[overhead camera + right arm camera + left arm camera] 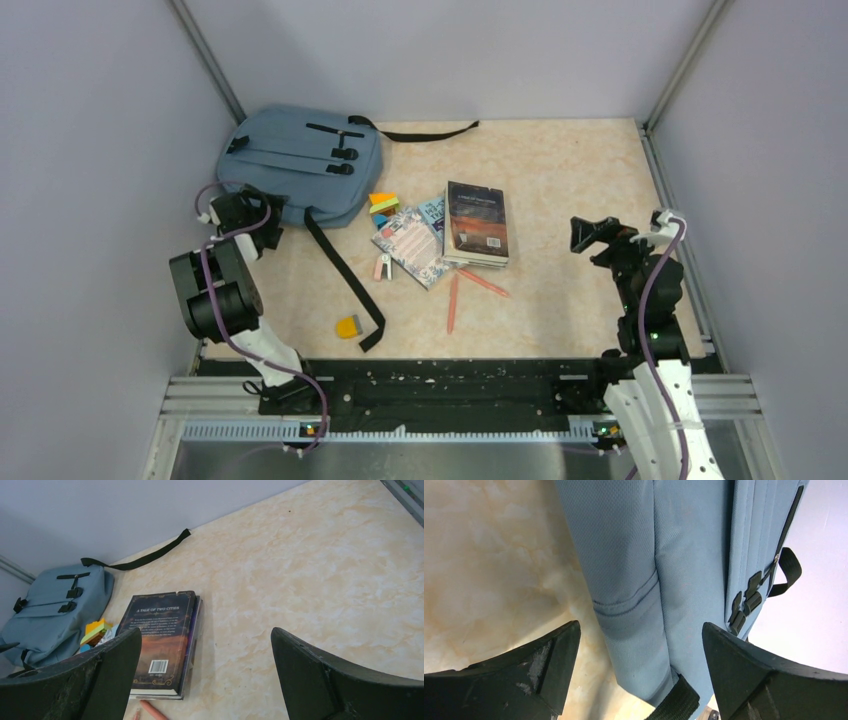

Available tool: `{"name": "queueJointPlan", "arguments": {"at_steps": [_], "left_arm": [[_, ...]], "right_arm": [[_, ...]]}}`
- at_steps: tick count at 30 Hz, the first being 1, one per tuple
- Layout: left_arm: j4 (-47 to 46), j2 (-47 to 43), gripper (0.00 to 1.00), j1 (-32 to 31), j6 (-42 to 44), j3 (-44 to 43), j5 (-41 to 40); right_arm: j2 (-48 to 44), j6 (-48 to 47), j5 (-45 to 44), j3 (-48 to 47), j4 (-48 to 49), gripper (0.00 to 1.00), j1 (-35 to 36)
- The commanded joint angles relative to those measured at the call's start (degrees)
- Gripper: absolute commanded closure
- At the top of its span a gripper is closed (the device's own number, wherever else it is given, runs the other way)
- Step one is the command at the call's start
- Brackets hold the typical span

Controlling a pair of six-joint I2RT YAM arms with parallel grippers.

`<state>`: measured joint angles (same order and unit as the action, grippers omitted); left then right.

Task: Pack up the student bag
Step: Pick up the student bag at the corner of the board.

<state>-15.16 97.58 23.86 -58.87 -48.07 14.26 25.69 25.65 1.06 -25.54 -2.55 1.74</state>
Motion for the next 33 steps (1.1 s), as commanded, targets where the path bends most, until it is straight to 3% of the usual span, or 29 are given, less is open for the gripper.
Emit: {"name": "queueJointPlan", "arguments": {"at_steps": [1,11,12,13,16,18,20,28,33], "left_arm": [[-3.58,3.74,0.06,0.33,-0.46,-3.8,2.13],[-9.41,8.8,0.11,0.39,-0.19,-6.79,3.47],[-10.51,9.4,0.18,0.4,-0.27,-6.97,4.06],[-11.89,9.91,0.34,0.4,0.1,-7.1,4.75],[-14.11,9.93,0.64,0.4,4.35,-8.24,6.76],[-13.25,8.62,0.76,0.4,7.78,-8.9,6.76],[-12.91,6.93,1.0,0.4,10.72,-9.52,6.69],[-4.18,-0.84,1.0,-1.24,26.54,-13.01,0.89],[2.63,-6.61,1.0,-7.62,42.86,-15.85,-7.49]], "right_arm": [[0.21,0.15,0.72,0.02,2.16,0.01,0.27],[1.94,-0.1,0.85,-0.3,2.19,0.01,0.28],[2.27,-0.11,0.85,-0.41,2.13,0.01,0.28],[2.6,-0.14,1.01,-0.45,2.19,0.01,0.31],[3.26,-0.6,1.51,-0.82,2.07,0.05,0.29],[3.55,-0.78,1.76,-1.13,1.86,0.07,0.34],[3.66,-0.71,2.09,-1.06,2.15,0.08,0.33],[4.17,-0.76,2.52,-1.22,2.68,0.08,0.28],[4.35,-0.73,3.08,-1.15,2.72,0.08,0.28]]}}
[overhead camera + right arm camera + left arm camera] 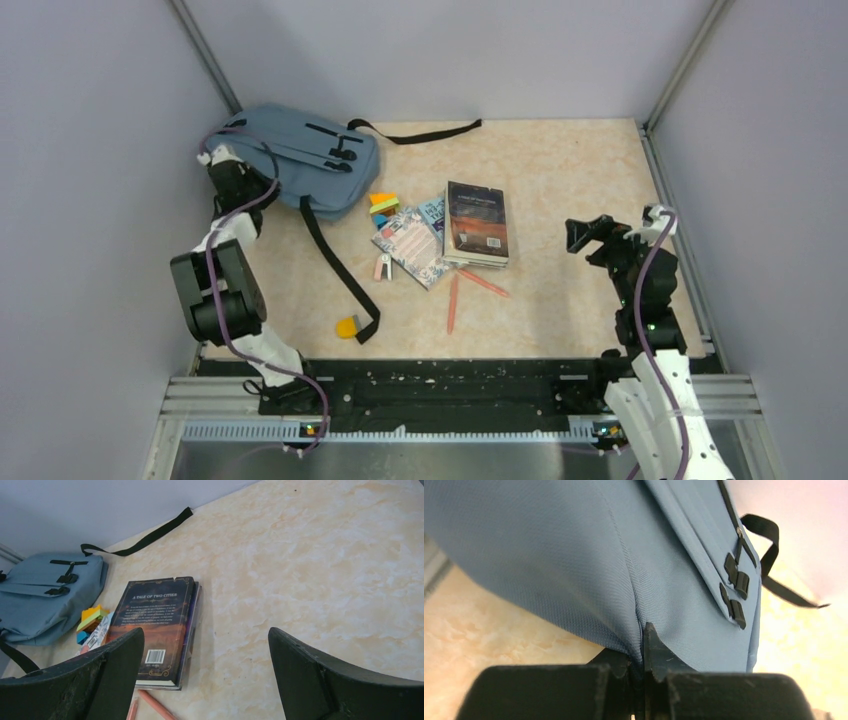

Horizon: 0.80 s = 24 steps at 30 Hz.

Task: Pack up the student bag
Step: Pick up the student bag at the corner of the board, then place the student bag at the center of the board.

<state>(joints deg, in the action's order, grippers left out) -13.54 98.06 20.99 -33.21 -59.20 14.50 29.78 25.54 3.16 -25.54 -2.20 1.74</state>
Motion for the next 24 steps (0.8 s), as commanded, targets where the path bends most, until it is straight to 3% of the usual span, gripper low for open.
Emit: {"name": "queueJointPlan", "arguments": {"at_steps": [1,4,14,19,24], "left_arm": [[2.33,-8.33,1.0,-6.99,22.08,-5.1,-12.22],[2.5,-12.34,1.0,-14.43,35.44,-4.55,-23.15],[-2.7,-24.76,1.0,-27.73,59.31,-2.25,-39.72],[-3.34,-29.75,1.0,-31.26,68.19,-1.44,-42.39],[-1.0,-34.4,1.0,-35.72,70.69,0.53,-40.19]], "right_arm": [[0.21,-0.58,1.0,-1.11,2.37,0.08,0.28],[0.13,-0.61,1.03,-1.18,2.37,0.08,0.28],[0.83,-0.36,2.42,-0.9,2.72,0.08,0.3],[1.53,-0.31,2.71,-0.9,2.98,0.08,0.28],[2.74,-0.21,3.24,-0.94,3.13,0.08,0.28]]}}
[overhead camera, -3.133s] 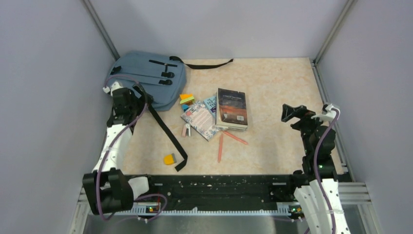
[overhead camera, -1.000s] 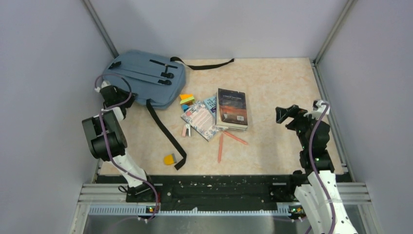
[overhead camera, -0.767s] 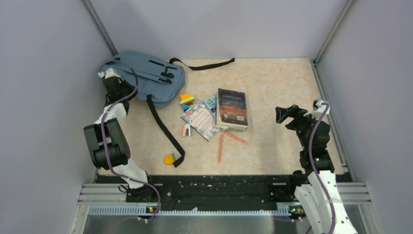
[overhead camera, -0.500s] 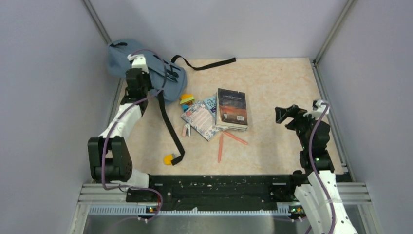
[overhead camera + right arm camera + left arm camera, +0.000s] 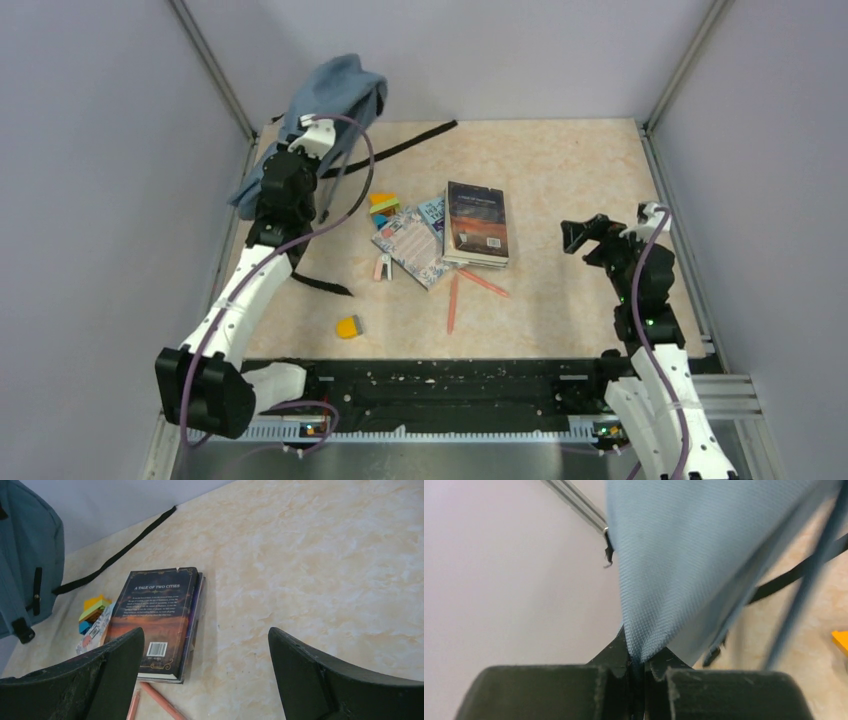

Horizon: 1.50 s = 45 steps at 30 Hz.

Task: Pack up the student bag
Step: Place the student bag at the center of the board.

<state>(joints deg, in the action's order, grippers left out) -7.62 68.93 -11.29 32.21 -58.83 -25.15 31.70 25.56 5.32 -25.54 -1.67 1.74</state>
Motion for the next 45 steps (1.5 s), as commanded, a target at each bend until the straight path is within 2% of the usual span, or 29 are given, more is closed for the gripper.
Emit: {"name": "queueJointPlan", "arguments": {"at_steps": [1,6,13,17,18,21,23,24,26,30,34,37,42,45], "left_arm": [[-5.79,-5.49,1.0,-4.53,5.64,0.08,-0.72],[1.93,-4.28,1.0,-9.22,3.3,-2.65,-0.92],[15.15,-2.31,1.0,-14.21,-7.28,-8.07,0.0],[24.36,-2.54,1.0,-16.57,-17.58,-8.87,10.6],[26.84,-2.39,0.94,-16.74,-20.28,-9.38,15.13],[34.32,-1.31,0.45,-17.25,-26.31,-10.95,30.55],[39.53,-0.24,0.21,-18.12,-29.91,-12.92,36.38],[42.24,0.02,0.15,-18.38,-31.04,-13.92,39.49],[45.11,-1.14,0.12,-18.45,-32.8,-14.79,44.23],[41.82,-8.85,0.03,-18.41,-37.14,-13.02,51.07],[37.92,-12.49,0.02,-18.41,-42.66,-12.97,56.14],[39.87,-10.45,0.02,-18.25,-43.97,-15.41,53.53],[40.94,-6.9,0.02,-16.42,-45.12,-14.53,35.98],[39.3,-5.81,0.02,-12.77,-47.45,-12.66,34.15]], "right_arm": [[1.05,-0.19,1.19,-0.92,2.61,0.08,0.29],[1.2,-0.2,1.41,-1.12,2.22,0.08,0.28],[1.34,-0.64,1.03,-1.1,2.13,0.08,0.29],[2.14,-0.85,1.03,-1.16,2.4,0.08,0.28],[2.46,-0.91,1.05,-1.18,2.49,0.06,0.28],[3.63,-1.07,1.18,-1.12,2.85,0.02,0.28],[4.34,-1.13,1.03,-1.22,3.12,0.01,0.29],[4.74,-1.21,1.04,-1.21,3.28,0.01,0.28],[5.49,-1.18,0.96,-1.26,3.62,0.01,0.28],[6.81,-1.12,1.08,-1.67,4.19,0.01,0.28],[8.15,-0.61,1.68,-2.4,4.46,0.01,0.28],[9.35,-0.24,3.16,-3.21,4.55,0.01,0.28],[11.18,-0.04,8.57,-5.21,4.12,0.01,0.28],[12.09,0.62,12.56,-5.7,5.35,0.01,0.55]]}}
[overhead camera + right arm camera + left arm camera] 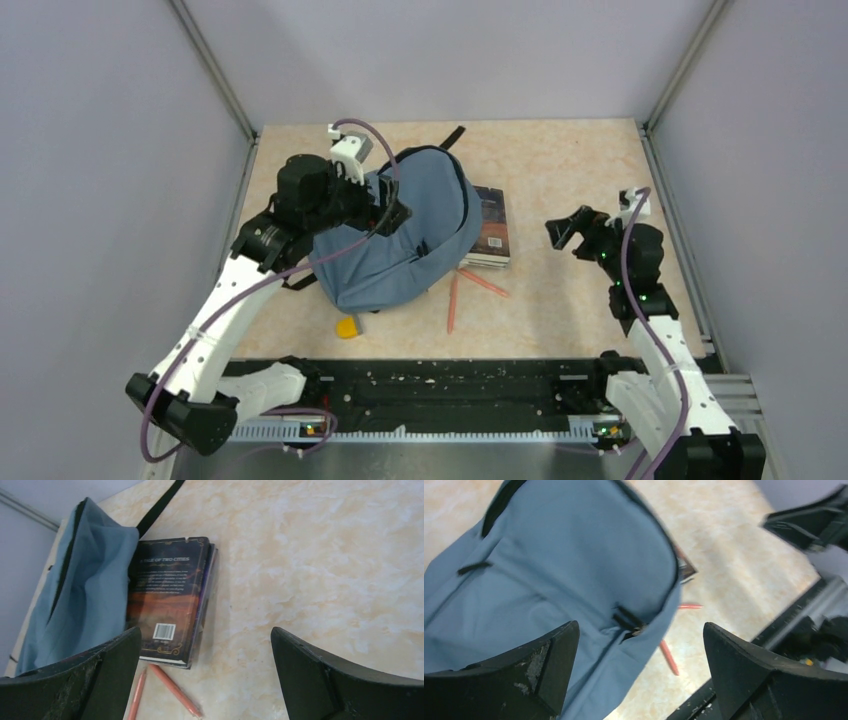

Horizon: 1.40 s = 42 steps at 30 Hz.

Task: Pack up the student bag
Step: Place the student bag at the center of the board, then unzip the student bag at the center of the board.

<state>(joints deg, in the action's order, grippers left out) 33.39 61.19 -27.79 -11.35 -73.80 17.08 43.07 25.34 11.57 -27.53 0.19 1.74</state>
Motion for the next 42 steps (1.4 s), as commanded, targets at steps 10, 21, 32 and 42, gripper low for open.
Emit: {"name": "queueJointPlan", "arguments": {"at_steps": [10,21,32,42], "left_arm": [[-10.31,0.35,0.02,15.92,-10.7,11.6,-0.5],[-10.42,3.86,0.02,17.68,-11.11,13.64,0.96],[-11.1,10.56,0.05,17.62,-12.14,14.3,8.01],[-7.53,18.04,0.06,12.47,-10.37,12.67,4.51]], "right_arm": [[11.99,-1.8,2.09,-10.9,6.05,0.01,14.66],[31.32,-1.67,-5.79,-23.72,11.56,0.04,31.24],[38.01,-3.96,-7.6,-25.45,10.42,0.6,36.11],[33.89,-6.81,-11.25,-11.57,14.95,0.71,37.54]]}}
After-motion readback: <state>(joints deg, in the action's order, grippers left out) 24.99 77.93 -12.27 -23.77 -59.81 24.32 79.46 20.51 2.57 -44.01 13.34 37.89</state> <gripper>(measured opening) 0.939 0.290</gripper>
